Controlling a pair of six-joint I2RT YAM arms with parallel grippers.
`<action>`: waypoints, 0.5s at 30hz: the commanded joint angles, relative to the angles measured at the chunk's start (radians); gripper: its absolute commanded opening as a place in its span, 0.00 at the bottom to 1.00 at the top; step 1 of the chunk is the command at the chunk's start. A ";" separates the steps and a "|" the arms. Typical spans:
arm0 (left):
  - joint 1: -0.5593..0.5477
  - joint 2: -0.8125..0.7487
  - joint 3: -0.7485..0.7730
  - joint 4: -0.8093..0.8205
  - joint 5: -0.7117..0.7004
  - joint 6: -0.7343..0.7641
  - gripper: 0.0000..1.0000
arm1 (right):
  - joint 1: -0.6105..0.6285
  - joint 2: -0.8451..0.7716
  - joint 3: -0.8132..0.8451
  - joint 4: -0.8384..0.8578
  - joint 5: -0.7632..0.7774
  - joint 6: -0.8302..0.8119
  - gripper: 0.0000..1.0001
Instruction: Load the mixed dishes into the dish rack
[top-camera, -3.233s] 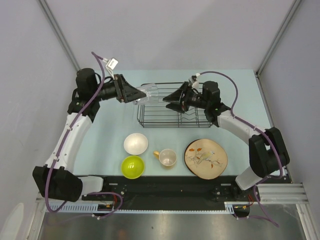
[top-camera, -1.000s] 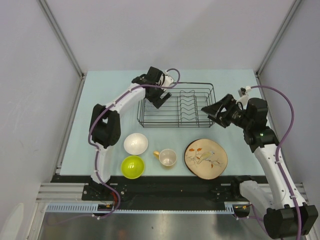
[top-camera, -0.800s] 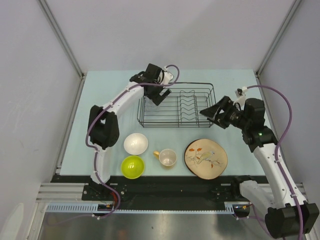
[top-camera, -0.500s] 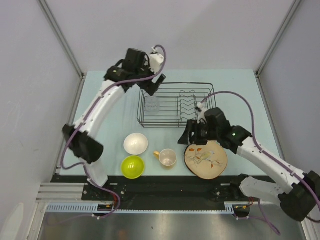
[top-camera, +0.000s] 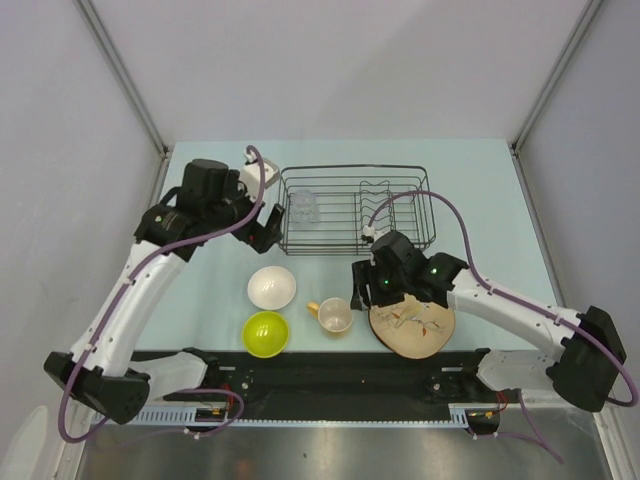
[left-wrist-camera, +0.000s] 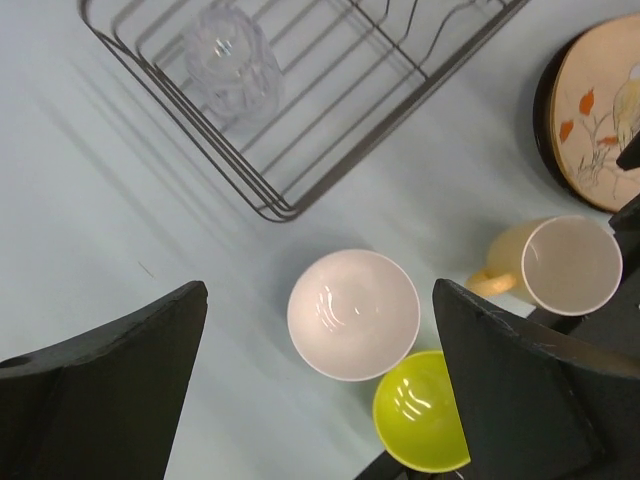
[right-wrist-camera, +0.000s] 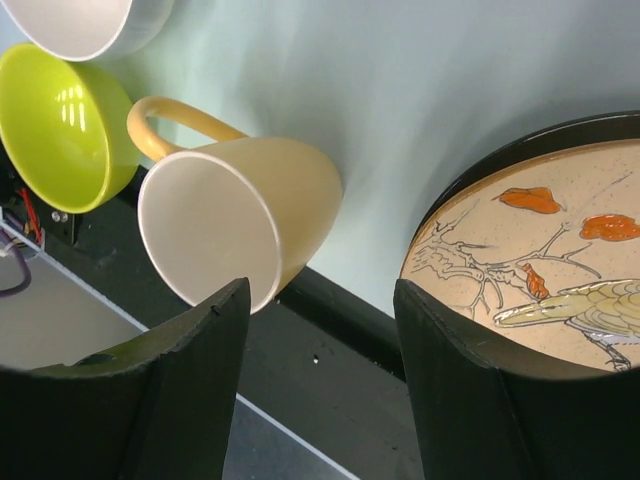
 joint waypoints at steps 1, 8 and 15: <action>0.008 0.006 -0.057 0.022 0.052 -0.033 1.00 | 0.030 0.030 0.055 0.031 0.038 -0.010 0.64; 0.008 0.003 -0.116 0.060 0.061 -0.042 1.00 | 0.066 0.089 0.074 0.039 0.037 -0.016 0.63; 0.008 -0.003 -0.120 0.077 0.057 -0.041 1.00 | 0.087 0.177 0.080 0.056 0.034 -0.031 0.58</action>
